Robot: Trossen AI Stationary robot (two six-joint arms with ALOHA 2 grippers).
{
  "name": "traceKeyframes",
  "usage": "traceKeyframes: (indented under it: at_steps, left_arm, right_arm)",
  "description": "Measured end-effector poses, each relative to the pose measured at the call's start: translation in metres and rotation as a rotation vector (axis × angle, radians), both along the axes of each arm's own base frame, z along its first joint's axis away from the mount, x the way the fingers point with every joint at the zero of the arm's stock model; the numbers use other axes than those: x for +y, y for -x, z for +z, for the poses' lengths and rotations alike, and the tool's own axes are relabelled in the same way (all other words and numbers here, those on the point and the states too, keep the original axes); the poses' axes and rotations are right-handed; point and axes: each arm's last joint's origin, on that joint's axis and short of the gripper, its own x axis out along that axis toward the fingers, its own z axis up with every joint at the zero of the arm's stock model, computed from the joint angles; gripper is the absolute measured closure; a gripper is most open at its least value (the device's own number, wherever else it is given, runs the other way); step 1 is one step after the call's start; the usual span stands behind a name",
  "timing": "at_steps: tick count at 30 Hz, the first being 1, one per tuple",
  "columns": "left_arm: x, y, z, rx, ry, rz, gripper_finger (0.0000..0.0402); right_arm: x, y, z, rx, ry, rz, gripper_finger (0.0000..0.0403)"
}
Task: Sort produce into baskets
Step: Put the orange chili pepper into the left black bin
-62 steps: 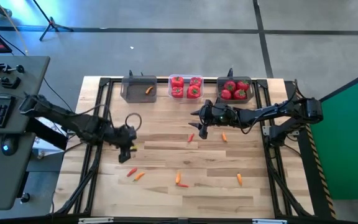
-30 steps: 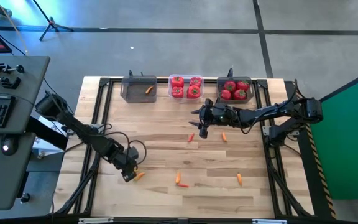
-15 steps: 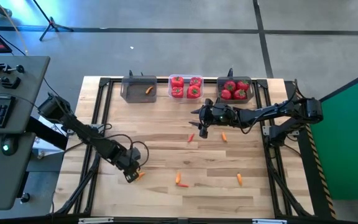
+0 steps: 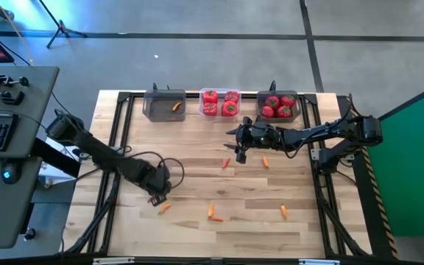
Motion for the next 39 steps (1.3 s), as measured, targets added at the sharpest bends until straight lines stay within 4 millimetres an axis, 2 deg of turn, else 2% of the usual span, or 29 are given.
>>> traceKeyframes:
  at_steps: [2,5,10,16,22,27,32,36,39]
  left_arm:
    - [0.003,-0.003,0.002,-0.011,0.032,-0.001,0.0382]
    - [0.004,-0.004,0.002,0.014,0.097,-0.026,0.038]
    - [0.0,-0.002,0.002,0.04,0.159,-0.035,0.0331]
    - [-0.008,0.0,-0.003,0.062,0.133,-0.017,0.0263]
    - [-0.013,0.0,-0.016,0.121,0.104,-0.002,0.0249]
    - [-0.013,-0.001,-0.019,0.14,0.097,0.0,0.0275]
    - [-0.007,0.0,-0.015,0.124,0.077,0.009,0.033]
    - [0.01,-0.003,-0.009,0.108,0.039,0.04,0.0374]
    - [0.031,-0.01,-0.005,0.068,0.001,0.044,0.0394]
  right_arm:
    - [0.0,0.0,0.0,0.004,-0.001,0.0,0.0179]
    - [0.0,0.001,-0.002,0.018,-0.002,0.0,0.0179]
    - [0.0,0.001,-0.002,0.019,-0.002,0.0,0.0179]
    - [0.0,0.001,-0.002,0.019,0.001,0.002,0.0179]
    - [0.0,0.001,-0.002,0.022,0.015,0.008,0.0179]
    - [-0.002,0.001,-0.002,0.022,0.014,0.001,0.0179]
    - [-0.005,0.002,-0.002,0.022,0.014,-0.01,0.0179]
    - [-0.007,0.002,-0.002,0.023,0.014,-0.015,0.0179]
    - [-0.008,0.002,-0.002,0.022,0.014,-0.021,0.0179]
